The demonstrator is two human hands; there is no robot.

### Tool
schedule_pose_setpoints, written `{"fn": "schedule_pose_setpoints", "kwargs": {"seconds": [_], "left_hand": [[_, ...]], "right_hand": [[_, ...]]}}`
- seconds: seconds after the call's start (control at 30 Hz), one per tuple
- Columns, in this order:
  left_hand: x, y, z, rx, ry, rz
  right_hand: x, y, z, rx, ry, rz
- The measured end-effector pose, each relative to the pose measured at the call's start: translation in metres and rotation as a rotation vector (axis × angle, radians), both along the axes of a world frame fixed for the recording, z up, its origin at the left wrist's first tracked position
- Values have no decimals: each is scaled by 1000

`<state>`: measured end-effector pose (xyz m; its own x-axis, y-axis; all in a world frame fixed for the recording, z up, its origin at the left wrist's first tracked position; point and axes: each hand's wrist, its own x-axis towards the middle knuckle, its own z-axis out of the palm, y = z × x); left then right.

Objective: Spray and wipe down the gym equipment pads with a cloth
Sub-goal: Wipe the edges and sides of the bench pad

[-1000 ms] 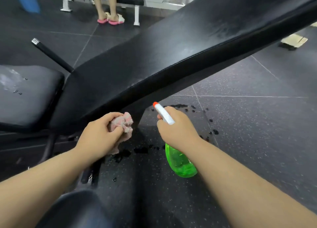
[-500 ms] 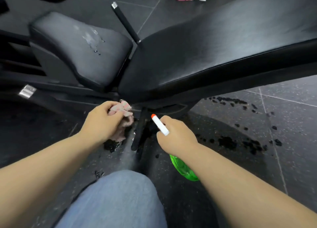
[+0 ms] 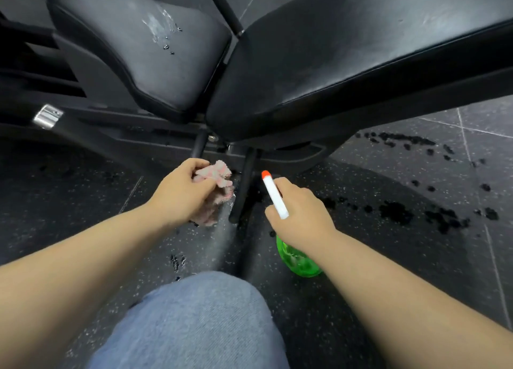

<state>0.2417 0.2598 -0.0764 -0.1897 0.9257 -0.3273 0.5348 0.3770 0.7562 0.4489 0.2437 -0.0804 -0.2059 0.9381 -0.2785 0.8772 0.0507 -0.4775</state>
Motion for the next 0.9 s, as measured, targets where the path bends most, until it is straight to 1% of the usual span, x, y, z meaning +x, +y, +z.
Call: {"fn": "schedule_pose_setpoints", "kwargs": {"seconds": [0.07,0.2,0.33,0.43,0.47,0.57,0.6,0.63,0.67,0.7,0.73,0.77,0.8,0.83,0.87,0.9], "left_hand": [[16,7,-5,-62,49,-121],[62,13,-15,-156,85,-367],[103,19,-20,-175,108,-540],[136,22,-17,-166,10,-645],[143,21,-14,-161,-30,-660],[178,15,3,-146,-135,-743],[196,13,15,-143,-165,-785],[209,12,24,-130,-191,-814],[224,10,36,-98,-223,-835],[242,9,50,-63,-266,-849],[260,6,66,-25,-312,-850],[275,4,79,13,-355,-834],[296,2,97,49,-410,-825],[313,-1,113,71,-470,-811],[332,-4,133,98,-529,-817],[351,-8,154,131,-577,-842]], "right_hand": [[26,-14,-21,29,-25,-59],[74,-59,-71,-81,39,-280],[92,-106,-104,-164,91,-392],[104,-126,-109,-219,144,-429],[107,-130,-109,-233,141,-399],[133,-139,-94,-269,7,-304],[146,-138,-79,-251,-29,-334],[155,-132,-63,-230,4,-405],[166,-125,-42,-211,148,-561],[177,-116,-13,-235,416,-762],[189,-105,18,-303,777,-936],[200,-96,47,-320,1106,-1009],[217,-91,79,-265,1345,-1009],[231,-86,103,-182,1472,-978],[245,-84,128,-75,1537,-948],[259,-84,152,43,1559,-926]]}}
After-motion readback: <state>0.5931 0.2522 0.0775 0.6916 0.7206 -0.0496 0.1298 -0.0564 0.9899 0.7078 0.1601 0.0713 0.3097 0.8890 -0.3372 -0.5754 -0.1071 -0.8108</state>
